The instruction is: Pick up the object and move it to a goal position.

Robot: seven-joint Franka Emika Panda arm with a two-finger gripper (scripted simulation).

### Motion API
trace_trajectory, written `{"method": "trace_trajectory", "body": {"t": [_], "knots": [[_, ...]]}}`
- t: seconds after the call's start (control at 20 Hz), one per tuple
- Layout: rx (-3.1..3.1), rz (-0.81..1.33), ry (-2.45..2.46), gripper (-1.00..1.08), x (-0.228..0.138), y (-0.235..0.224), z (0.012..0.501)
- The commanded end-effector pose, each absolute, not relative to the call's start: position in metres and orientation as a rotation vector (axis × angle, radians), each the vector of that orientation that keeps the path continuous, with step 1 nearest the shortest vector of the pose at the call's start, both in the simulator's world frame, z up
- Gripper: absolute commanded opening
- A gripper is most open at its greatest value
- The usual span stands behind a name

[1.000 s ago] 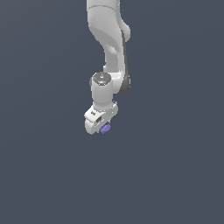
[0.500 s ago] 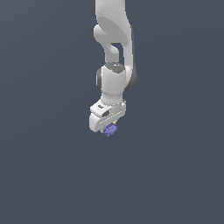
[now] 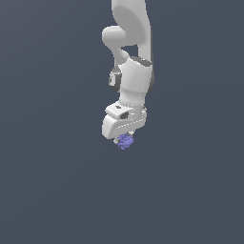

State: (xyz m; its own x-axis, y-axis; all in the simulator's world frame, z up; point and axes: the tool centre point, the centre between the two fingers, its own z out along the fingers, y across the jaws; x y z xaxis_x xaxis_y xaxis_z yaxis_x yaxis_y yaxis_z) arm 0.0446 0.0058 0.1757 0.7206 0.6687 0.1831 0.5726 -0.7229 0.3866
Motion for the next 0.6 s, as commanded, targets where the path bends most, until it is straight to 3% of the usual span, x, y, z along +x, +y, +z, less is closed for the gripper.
{"method": "trace_trajectory", "body": {"t": [0.0, 0.55], "knots": [[2.604, 0.481, 0.94, -1.0, 0.05, 0.011, 0.187], [2.516, 0.599, 0.806, -1.0, 0.07, 0.035, 0.235]]}}
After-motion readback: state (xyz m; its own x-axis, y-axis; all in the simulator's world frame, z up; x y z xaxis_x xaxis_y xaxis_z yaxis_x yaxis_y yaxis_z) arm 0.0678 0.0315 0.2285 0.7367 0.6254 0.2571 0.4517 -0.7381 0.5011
